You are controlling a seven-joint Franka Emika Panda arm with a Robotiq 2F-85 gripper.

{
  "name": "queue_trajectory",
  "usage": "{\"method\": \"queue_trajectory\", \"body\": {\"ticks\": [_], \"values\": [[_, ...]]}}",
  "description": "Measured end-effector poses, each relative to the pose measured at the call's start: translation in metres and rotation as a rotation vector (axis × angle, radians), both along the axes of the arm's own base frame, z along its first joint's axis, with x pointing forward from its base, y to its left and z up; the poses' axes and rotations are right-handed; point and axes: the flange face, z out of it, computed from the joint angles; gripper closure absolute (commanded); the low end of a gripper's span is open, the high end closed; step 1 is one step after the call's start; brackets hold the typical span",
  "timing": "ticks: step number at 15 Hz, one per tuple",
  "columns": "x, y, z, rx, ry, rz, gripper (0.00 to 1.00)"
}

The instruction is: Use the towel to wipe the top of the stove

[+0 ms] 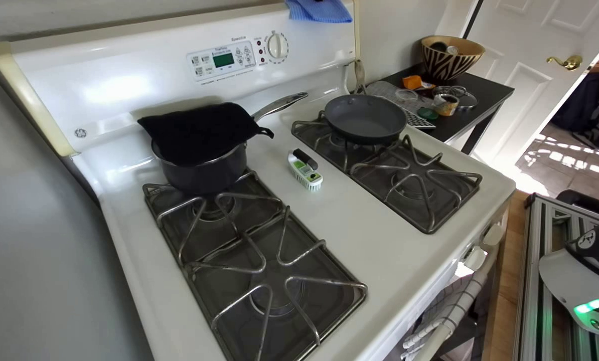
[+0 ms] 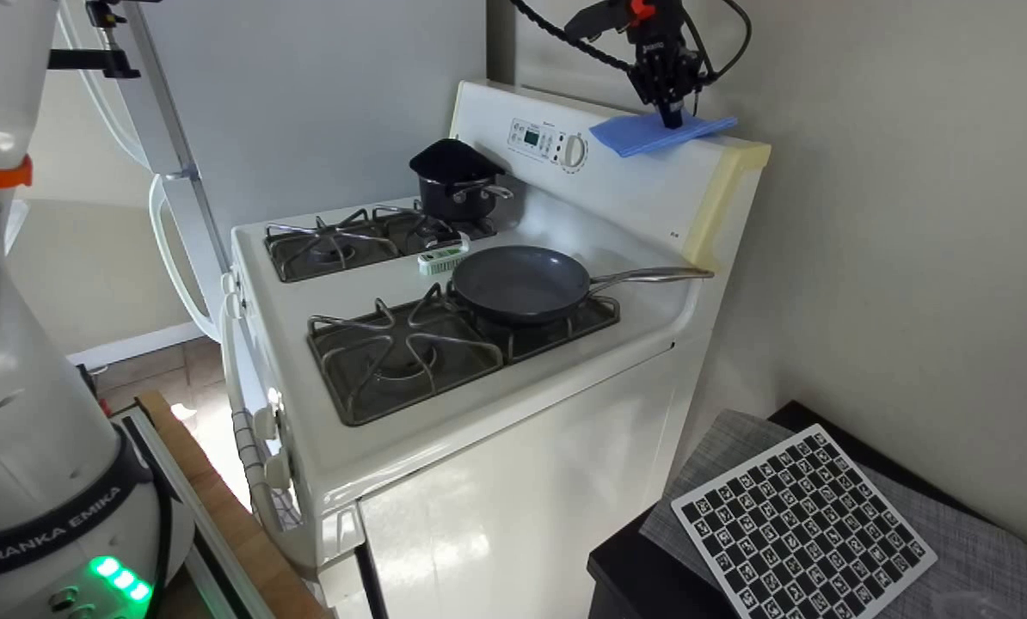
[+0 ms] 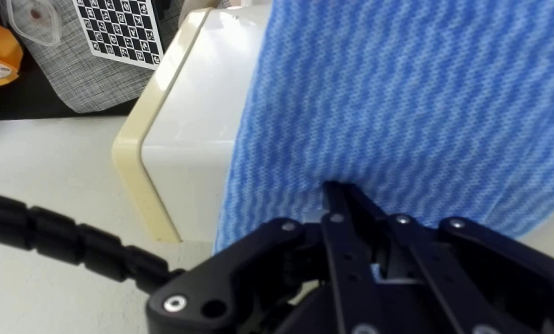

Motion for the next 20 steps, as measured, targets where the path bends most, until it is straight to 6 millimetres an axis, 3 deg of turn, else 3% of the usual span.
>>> {"method": "queue_trajectory", "body": {"ticks": [17, 18, 20], "values": [[0.0008, -0.0082, -0.0005, -0.004, -0.009, -0.012, 1.0], [0.0008, -0.0082, -0.0005, -0.004, -0.009, -0.012, 0.75], [0.0008, -0.0085, -0.0005, -0.004, -0.009, -0.012, 0.68]]}}
